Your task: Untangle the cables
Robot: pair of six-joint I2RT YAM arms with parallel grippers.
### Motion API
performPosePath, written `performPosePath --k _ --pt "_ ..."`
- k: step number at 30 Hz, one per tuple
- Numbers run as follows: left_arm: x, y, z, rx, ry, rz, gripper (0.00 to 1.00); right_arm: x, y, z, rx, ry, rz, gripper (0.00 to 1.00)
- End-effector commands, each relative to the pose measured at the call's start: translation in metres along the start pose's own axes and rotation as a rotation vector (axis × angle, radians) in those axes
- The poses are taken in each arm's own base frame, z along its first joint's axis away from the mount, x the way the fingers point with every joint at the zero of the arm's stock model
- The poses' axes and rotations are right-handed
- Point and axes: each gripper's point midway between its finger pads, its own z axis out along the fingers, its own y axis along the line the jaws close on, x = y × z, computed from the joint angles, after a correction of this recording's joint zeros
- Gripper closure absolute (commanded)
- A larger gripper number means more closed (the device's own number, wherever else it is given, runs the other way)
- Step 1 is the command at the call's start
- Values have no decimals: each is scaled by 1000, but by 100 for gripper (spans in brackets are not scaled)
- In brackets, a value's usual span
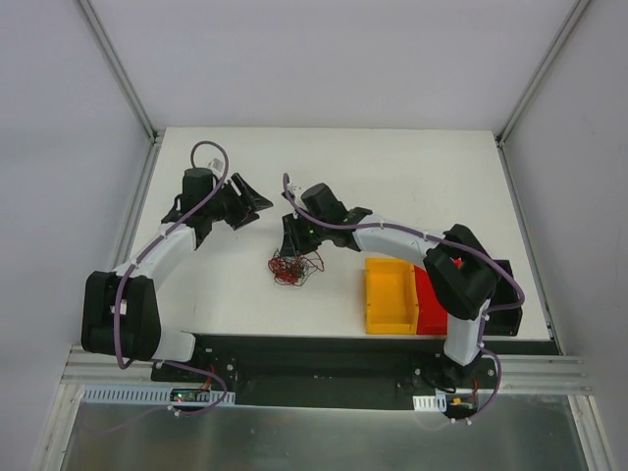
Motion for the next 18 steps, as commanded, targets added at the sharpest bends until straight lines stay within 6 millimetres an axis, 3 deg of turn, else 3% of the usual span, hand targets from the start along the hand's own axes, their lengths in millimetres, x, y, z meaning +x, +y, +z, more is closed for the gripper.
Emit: performPosePath --k 1,6,14,16,18 --pt "-13 -29 -16 104 -44 44 42 -4 19 10 -20 -20 -16 71" --pt "-14 -33 -18 120 -43 60 43 -2 6 23 37 -9 -43 72" --pt "-13 -47 -20 184 -20 80 48 -3 -8 25 104 -11 -75 73" --pt "-12 -47 -20 188 -14 84 49 -6 -8 25 104 -8 -74 76" --pt "-12 -47 -20 189 -12 84 50 -10 -5 23 95 -17 -79 86"
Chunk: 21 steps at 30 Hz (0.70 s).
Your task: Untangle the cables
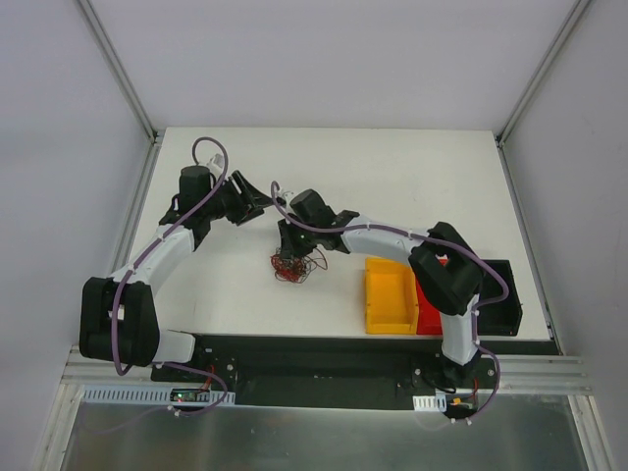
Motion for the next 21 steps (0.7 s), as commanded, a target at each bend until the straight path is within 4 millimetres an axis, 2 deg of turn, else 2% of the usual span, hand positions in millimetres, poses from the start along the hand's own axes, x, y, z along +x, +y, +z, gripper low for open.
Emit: performPosePath --k 1,4,6,9,15,19,21 --pt "-12 -23 -6 81 -24 48 50 -26 6 -7 1 -56 -31 90" --pt "-12 -29 -8 100 -17 66 55 -32 13 -25 -15 -82 -34 99" --pt "-13 -37 -11 128 -9 96 63 -35 19 -38 -33 -114 -31 99" --pt "-13 -52 -19 177 -4 141 63 -39 24 -54 -75 -143 -7 99" --pt "-13 -80 -39 247 -71 327 52 -57 32 -71 -259 -208 131 98" --pt "1 -90 -46 233 -86 368 47 -53 32 -71 -297 -207 192 99" --pt "15 -86 -51 240 -67 347 44 -54 36 -74 -323 -220 202 99"
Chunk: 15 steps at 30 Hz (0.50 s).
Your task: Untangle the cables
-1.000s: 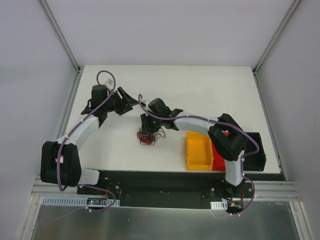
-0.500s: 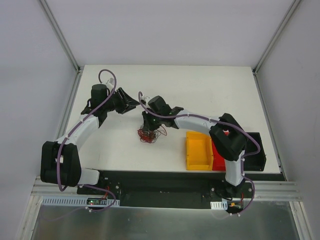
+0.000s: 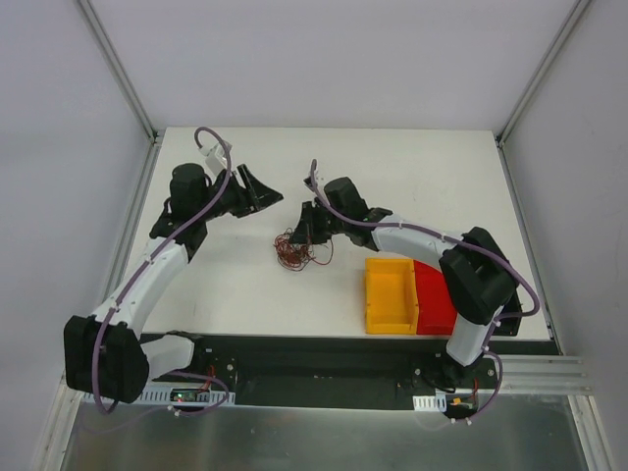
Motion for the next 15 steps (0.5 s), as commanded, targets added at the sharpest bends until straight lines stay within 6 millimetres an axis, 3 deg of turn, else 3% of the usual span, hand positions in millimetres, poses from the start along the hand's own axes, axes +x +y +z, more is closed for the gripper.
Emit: performPosePath --k 1,4,7,11,15 --pt "12 -16 -17 33 -28 64 41 -14 41 -14 -155 -59 25 99" --pt "43 16 -25 -48 -34 17 30 -22 44 -22 -167 -82 13 99" --pt "74 42 -21 -81 -8 -45 23 -30 52 -29 -201 -101 24 100" --pt "101 41 -8 -15 61 -81 14 -29 66 -36 -281 -119 62 99" --pt "127 50 9 -44 136 -132 15 -30 77 -43 -329 -126 86 99"
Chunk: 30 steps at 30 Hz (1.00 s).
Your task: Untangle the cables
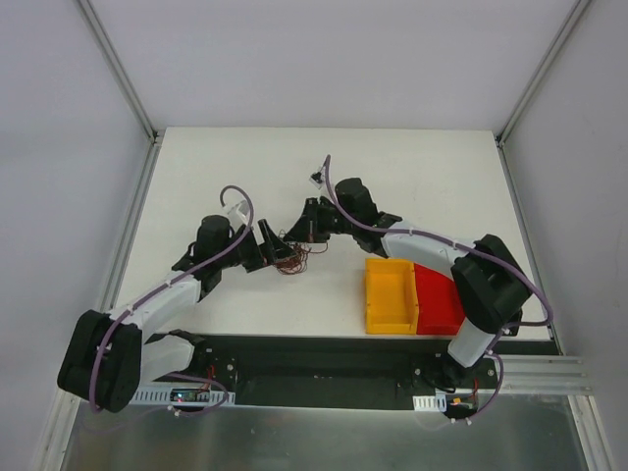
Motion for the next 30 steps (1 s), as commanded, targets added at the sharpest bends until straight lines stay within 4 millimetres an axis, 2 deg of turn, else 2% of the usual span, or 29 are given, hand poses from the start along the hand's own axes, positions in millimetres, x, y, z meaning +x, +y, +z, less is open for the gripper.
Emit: performPosePath --k 1,3,6,9,10,13,17,19,21,24,30 --pt "-1 -8 19 29 -3 -37 17 -20 50 -17 -161 -64 -18 99" --pt "7 17 28 -68 20 -97 21 -26 63 -25 -181 -84 -34 99" --pt "8 36 38 -137 31 -122 26 -36 88 -42 -225 -118 -58 99" --pt "0 54 41 -215 7 -126 33 -46 116 -67 -261 -165 -103 99" --pt "-2 59 41 -232 -4 -126 40 -47 122 -73 -262 -171 -110 99" --pt "-7 70 39 -282 -35 -126 60 -56 149 -100 -277 -211 -164 99" --pt "-5 89 31 -371 -66 -139 69 -82 190 -146 -248 -323 -317 99" --pt "-5 92 26 -378 -69 -155 75 -97 212 -171 -247 -395 -385 99" --pt "-5 86 21 -345 -71 -157 78 -106 226 -187 -248 -449 -436 99" --pt "-9 59 11 -210 -110 -98 75 -111 220 -186 -210 -461 -441 99" --pt "-19 -6 -31 30 -221 69 37 -103 184 -152 -153 -395 -404 99"
